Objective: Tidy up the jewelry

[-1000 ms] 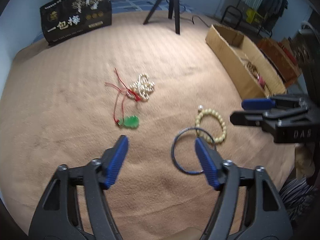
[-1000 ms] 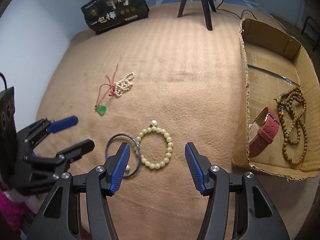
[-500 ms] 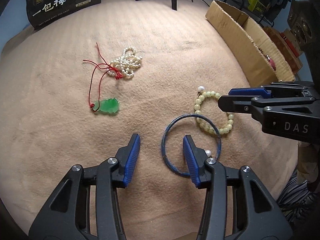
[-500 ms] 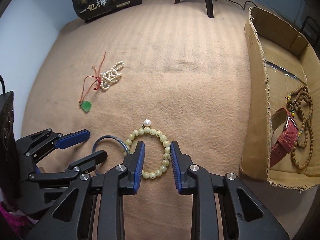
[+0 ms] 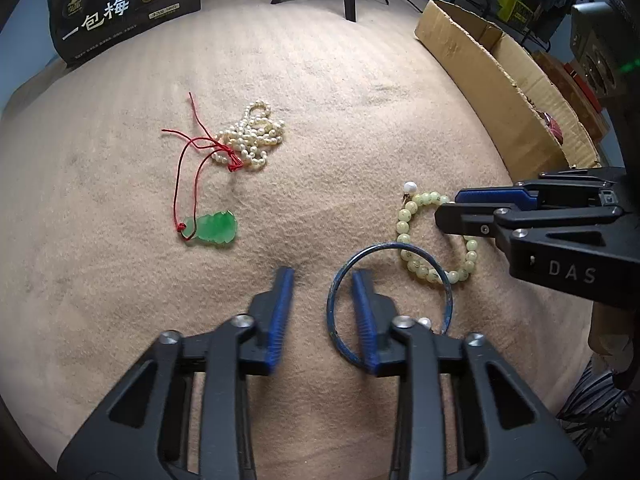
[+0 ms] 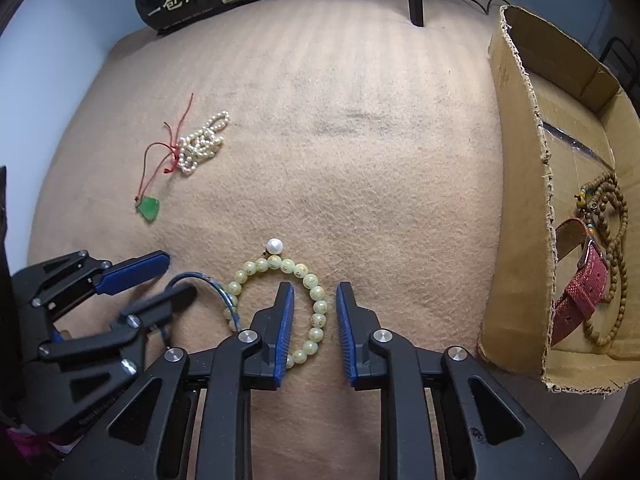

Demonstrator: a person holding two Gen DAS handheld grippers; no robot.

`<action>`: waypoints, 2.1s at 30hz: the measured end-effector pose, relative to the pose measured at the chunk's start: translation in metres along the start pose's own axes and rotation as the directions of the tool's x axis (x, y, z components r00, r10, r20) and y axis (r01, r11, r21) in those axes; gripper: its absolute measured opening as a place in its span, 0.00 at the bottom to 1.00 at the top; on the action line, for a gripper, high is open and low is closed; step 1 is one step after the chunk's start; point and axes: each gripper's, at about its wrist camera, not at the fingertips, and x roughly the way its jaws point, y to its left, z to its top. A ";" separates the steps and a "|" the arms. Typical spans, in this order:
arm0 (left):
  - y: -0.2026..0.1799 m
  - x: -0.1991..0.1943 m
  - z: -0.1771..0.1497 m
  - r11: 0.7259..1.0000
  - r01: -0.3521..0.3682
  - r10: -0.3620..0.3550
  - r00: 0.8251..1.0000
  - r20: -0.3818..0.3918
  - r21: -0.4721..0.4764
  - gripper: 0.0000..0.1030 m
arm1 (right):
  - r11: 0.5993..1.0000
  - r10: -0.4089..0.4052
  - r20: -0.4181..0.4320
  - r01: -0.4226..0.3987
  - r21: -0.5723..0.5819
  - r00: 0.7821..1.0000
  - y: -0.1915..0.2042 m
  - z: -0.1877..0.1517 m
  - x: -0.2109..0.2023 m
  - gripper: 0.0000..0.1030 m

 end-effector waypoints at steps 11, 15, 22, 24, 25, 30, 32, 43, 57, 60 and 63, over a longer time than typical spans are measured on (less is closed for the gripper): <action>0.003 -0.002 0.001 1.000 0.015 -0.015 1.000 0.006 -0.013 0.05 | 1.000 -0.001 0.012 0.001 -0.017 1.000 0.001 -0.007 0.004 0.06; 0.004 -0.006 0.002 0.999 0.036 -0.036 0.999 0.013 -0.027 0.03 | 1.000 0.022 0.027 -0.022 -0.001 0.999 -0.003 -0.008 -0.002 0.06; 0.006 -0.024 0.002 0.996 0.076 -0.073 0.996 0.053 -0.052 0.03 | 0.998 0.059 0.073 -0.058 -0.010 0.996 -0.005 -0.010 -0.023 0.06; 0.006 -0.030 0.004 0.994 0.093 -0.089 0.994 0.067 -0.059 0.03 | 0.998 0.066 0.082 -0.065 -0.013 0.994 -0.003 -0.009 -0.029 0.06; 0.005 -0.033 0.004 0.993 0.097 -0.092 0.993 0.076 -0.060 0.03 | 0.998 0.067 0.085 -0.066 -0.014 0.994 -0.001 -0.008 -0.032 0.06; 0.006 -0.050 0.008 0.989 0.131 -0.122 0.986 0.114 -0.075 0.02 | 0.997 0.080 0.106 -0.079 -0.011 0.991 0.000 -0.006 -0.039 0.06; 0.005 -0.054 0.010 0.987 0.143 -0.133 0.983 0.125 -0.079 0.02 | 0.997 0.077 0.115 -0.076 -0.010 0.990 -0.001 -0.005 -0.042 0.06; 0.003 -0.038 0.016 0.989 0.117 -0.110 0.990 0.084 -0.085 0.09 | 0.998 0.069 0.136 -0.068 -0.014 0.988 -0.001 -0.005 -0.052 0.06; -0.022 -0.002 0.020 0.990 0.106 -0.108 0.994 -0.022 -0.095 0.62 | 0.998 0.057 0.149 -0.061 0.019 0.987 -0.015 -0.006 -0.058 0.06; -0.032 0.006 0.022 0.993 0.085 -0.089 0.995 -0.051 -0.087 0.67 | 0.998 0.055 0.147 -0.058 0.021 0.988 -0.017 -0.006 -0.058 0.06; -0.040 0.012 0.021 0.997 0.034 -0.038 0.998 -0.057 -0.062 0.69 | 0.998 0.054 0.146 -0.058 0.022 0.988 -0.019 -0.007 -0.058 0.06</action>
